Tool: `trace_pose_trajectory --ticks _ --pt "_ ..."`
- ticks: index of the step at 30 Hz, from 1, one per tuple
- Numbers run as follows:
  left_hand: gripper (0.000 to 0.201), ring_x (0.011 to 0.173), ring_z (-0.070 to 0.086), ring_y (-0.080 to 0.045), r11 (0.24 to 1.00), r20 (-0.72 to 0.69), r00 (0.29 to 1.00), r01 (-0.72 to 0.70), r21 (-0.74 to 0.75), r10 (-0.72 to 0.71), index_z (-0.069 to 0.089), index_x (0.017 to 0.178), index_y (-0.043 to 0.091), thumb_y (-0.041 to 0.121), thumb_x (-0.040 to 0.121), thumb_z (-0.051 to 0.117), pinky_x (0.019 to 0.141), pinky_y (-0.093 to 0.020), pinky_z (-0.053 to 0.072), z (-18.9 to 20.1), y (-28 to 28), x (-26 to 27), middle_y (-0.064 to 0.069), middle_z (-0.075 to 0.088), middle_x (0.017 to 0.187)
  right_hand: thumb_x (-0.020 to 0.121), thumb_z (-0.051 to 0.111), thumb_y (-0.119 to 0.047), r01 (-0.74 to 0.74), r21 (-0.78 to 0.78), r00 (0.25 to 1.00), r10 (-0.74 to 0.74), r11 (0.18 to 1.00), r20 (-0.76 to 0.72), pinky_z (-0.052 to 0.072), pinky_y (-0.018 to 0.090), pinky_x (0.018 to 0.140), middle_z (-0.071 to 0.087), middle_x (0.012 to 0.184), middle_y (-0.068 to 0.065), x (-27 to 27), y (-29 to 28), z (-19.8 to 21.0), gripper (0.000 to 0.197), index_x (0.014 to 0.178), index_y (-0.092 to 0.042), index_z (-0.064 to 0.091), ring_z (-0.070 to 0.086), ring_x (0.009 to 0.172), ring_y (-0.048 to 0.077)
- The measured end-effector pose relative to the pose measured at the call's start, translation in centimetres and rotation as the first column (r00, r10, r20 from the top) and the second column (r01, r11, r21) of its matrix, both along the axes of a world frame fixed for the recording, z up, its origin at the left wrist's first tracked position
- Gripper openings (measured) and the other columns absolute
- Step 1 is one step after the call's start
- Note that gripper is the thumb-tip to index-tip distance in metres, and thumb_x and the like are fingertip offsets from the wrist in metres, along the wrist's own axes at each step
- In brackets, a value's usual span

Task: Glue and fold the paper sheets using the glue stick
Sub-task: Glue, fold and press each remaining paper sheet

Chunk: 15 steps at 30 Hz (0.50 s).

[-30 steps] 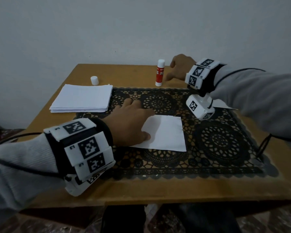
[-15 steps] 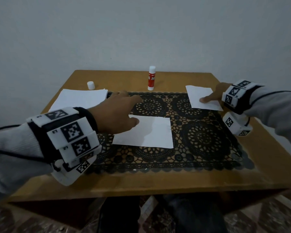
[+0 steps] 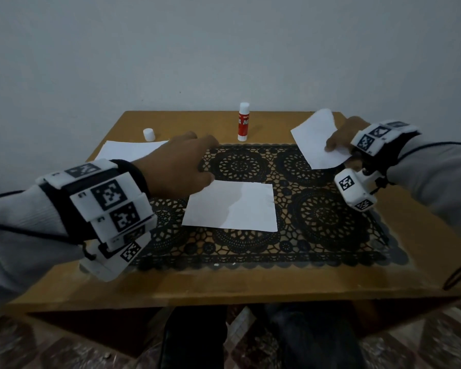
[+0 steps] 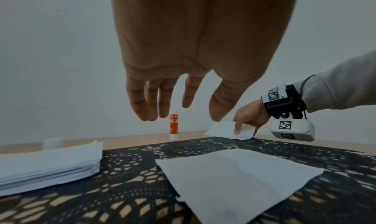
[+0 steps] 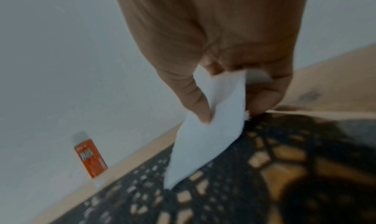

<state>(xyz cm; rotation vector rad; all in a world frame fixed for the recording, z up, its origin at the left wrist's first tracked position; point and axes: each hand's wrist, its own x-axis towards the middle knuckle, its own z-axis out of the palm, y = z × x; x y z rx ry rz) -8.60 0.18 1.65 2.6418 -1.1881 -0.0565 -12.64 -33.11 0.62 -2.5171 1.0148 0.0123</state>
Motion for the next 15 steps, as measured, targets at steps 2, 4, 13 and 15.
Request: trace_pose_trajectory --ticks 2,4,13,15 --pt "0.052 0.112 0.046 -0.021 0.999 0.008 1.000 -0.028 -0.027 0.028 0.041 0.136 0.019 0.025 0.088 0.062 0.091 -0.030 0.035 0.2 0.2 0.3 -0.007 0.051 0.122 0.084 0.070 -0.009 0.048 0.066 0.988 -0.057 0.997 0.147 0.045 0.034 0.067 0.057 0.094 0.018 -0.4 0.1 1.0 0.019 0.081 0.001 0.054 0.053 0.079 0.029" --pt "0.051 0.112 0.049 -0.022 0.998 0.035 0.999 -0.040 -0.058 0.042 0.043 0.135 0.018 0.024 0.088 0.062 0.089 -0.028 0.034 0.6 0.4 0.4 -0.007 0.055 0.122 0.078 0.077 -0.013 -0.019 0.160 0.965 -0.023 0.987 0.259 0.052 0.040 0.083 0.064 0.108 0.017 -0.6 -0.1 2.0 0.032 0.101 0.004 0.062 0.061 0.090 0.030" --pt "0.037 0.087 0.063 -0.025 0.814 -0.578 0.816 -0.345 -0.468 0.013 0.049 0.127 0.008 0.014 0.092 0.059 0.085 -0.039 0.053 3.1 -0.4 -0.8 -0.011 0.065 0.100 0.058 0.087 -0.013 -0.523 0.523 0.845 0.489 0.674 0.214 0.054 0.044 0.091 0.068 0.116 0.015 -4.5 7.8 5.2 0.069 0.122 -0.007 0.061 0.067 0.105 0.030" --pt "0.019 0.070 0.060 -0.017 0.786 -0.648 0.761 -0.388 -0.482 -0.022 0.057 0.112 0.006 0.010 0.093 0.057 0.068 -0.029 0.051 2.7 -0.5 -1.3 -0.006 0.064 0.085 0.070 0.081 -0.010 -0.563 0.524 0.815 0.536 0.639 0.220 0.060 0.035 0.074 0.072 0.104 0.014 -4.7 9.5 5.1 0.047 0.112 -0.005 0.062 0.072 0.089 0.024"
